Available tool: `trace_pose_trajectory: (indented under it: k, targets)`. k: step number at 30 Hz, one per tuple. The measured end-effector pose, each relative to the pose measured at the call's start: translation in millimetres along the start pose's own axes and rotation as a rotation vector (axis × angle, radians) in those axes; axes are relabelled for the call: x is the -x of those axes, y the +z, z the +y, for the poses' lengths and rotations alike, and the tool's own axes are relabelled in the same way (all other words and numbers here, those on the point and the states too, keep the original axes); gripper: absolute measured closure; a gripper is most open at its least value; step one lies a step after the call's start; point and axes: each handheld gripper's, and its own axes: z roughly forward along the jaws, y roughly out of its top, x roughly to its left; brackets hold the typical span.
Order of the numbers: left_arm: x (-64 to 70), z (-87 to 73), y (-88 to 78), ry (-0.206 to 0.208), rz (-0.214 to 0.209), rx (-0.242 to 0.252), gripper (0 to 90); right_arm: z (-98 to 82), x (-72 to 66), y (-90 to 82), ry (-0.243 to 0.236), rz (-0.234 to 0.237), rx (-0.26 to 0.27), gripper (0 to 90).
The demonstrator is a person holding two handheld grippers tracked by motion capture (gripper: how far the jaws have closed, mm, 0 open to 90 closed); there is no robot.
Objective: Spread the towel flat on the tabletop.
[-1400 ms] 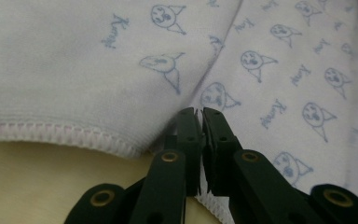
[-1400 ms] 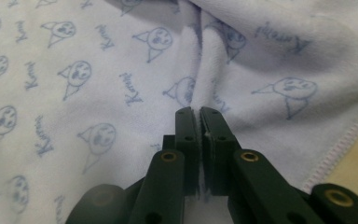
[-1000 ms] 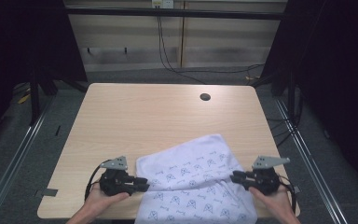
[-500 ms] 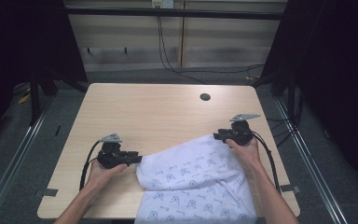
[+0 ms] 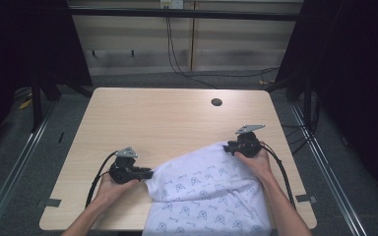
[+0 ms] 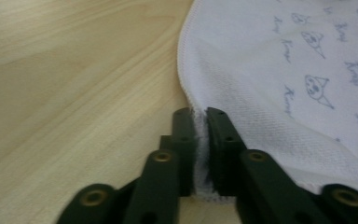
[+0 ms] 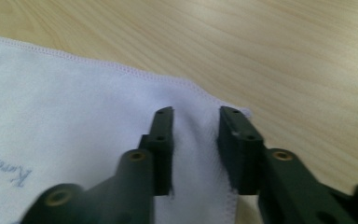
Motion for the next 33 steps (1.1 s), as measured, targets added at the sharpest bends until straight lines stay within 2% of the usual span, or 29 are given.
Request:
trace_pose_trajectory:
  k: [1, 2, 3, 5, 6, 7, 8, 9, 10, 13, 15, 19, 22, 23, 24, 25, 26, 27, 28, 29, 30, 31, 32, 33]
  targets:
    - [0.7, 0.7, -0.4, 0.007, 0.002, 0.001, 85.4, -0.7, 1.1, -0.2, -0.002, 0.013, 0.005, 83.2]
    - [0.7, 0.7, -0.4, 0.007, 0.002, 0.001, 86.0, -0.7, 1.1, -0.2, -0.002, 0.013, 0.005, 83.2]
    - [0.4, 2.6, -3.4, 0.0, -0.003, 0.029, 86.2, -2.0, 0.7, -3.1, 0.008, 0.015, -0.006, 87.5]
    - [0.1, 6.1, -9.5, -0.009, 0.004, 0.072, 86.4, -2.4, 0.9, -6.3, 0.018, 0.022, -0.004, 88.0]
    - [0.1, 6.1, -9.5, -0.009, 0.004, 0.072, 86.4, -1.6, 1.8, -10.0, 0.026, 0.024, 0.013, 88.1]
    - [-0.8, 10.6, -15.9, -0.005, 0.018, 0.115, 86.4, -0.6, 1.9, -13.0, 0.038, 0.026, 0.025, 88.2]
    - [-0.8, 10.6, -15.9, -0.005, 0.018, 0.115, 86.4, -0.6, 1.9, -13.0, 0.038, 0.026, 0.025, 88.2]
    - [-2.1, 14.3, -21.3, -0.007, 0.021, 0.142, 86.4, 4.3, 3.4, -24.5, 0.046, 0.029, 0.085, 88.3]
    - [-2.1, 21.7, -28.4, 0.014, 0.042, 0.173, 86.4, 7.4, 3.4, -30.6, 0.045, 0.026, 0.101, 88.3]
    - [-2.8, 33.5, -36.6, 0.023, 0.042, 0.223, 86.4, 17.9, 3.4, -52.7, 0.051, 0.016, 0.172, 88.4]
    - [-3.9, 50.8, -46.6, 0.021, 0.032, 0.297, 86.4, 25.3, 3.0, -66.9, 0.045, 0.006, 0.208, 88.4]
    - [-5.5, 76.5, -59.3, 0.054, 0.072, 0.36, 86.4, 43.9, 4.5, -95.2, 0.04, -0.016, 0.282, 88.4]
    - [-8.1, 98.9, -65.5, 0.066, 0.081, 0.408, 86.4, 57.6, 8.6, -109.9, 0.044, -0.037, 0.333, 88.4]
    - [-9.9, 106.9, -65.0, 0.072, 0.089, 0.412, 86.3, 62.0, 10.8, -113.3, 0.051, -0.044, 0.343, 88.4]
    - [-9.9, 106.9, -65.0, 0.072, 0.089, 0.412, 86.4, 62.0, 10.8, -113.3, 0.051, -0.044, 0.343, 88.4]
    - [-13.0, 123.9, -61.0, 0.085, 0.118, 0.407, 86.3, 70.2, 16.1, -117.3, 0.057, -0.074, 0.35, 88.4]
    - [-13.0, 123.9, -61.0, 0.085, 0.118, 0.407, 86.4, 73.8, 19.0, -118.2, 0.062, -0.081, 0.35, 88.5]
    - [-17.3, 139.7, -57.7, 0.088, 0.118, 0.421, 86.3, 76.9, 22.3, -118.6, 0.065, -0.094, 0.347, 88.5]
    - [-17.3, 139.7, -57.7, 0.088, 0.118, 0.421, 86.4, 76.9, 22.3, -118.6, 0.065, -0.094, 0.347, 88.5]
    - [-23.2, 155.4, -51.7, 0.101, 0.137, 0.409, 86.4, 81.9, 29.7, -118.3, 0.074, -0.12, 0.341, 88.5]
    - [-23.2, 155.4, -51.7, 0.101, 0.137, 0.409, 86.4, 84.2, 35.0, -117.7, 0.087, -0.137, 0.339, 88.4]
    - [-28.6, 165.4, -45.6, 0.098, 0.149, 0.387, 86.3, 85.7, 38.4, -116.9, 0.093, -0.143, 0.34, 88.4]
    - [-28.6, 165.4, -45.6, 0.098, 0.149, 0.387, 86.3, 85.7, 38.4, -116.9, 0.093, -0.143, 0.34, 88.4]
    - [-35.4, 171.2, -37.7, 0.086, 0.157, 0.384, 86.2, 91.1, 46.5, -112.5, 0.102, -0.17, 0.321, 88.0]
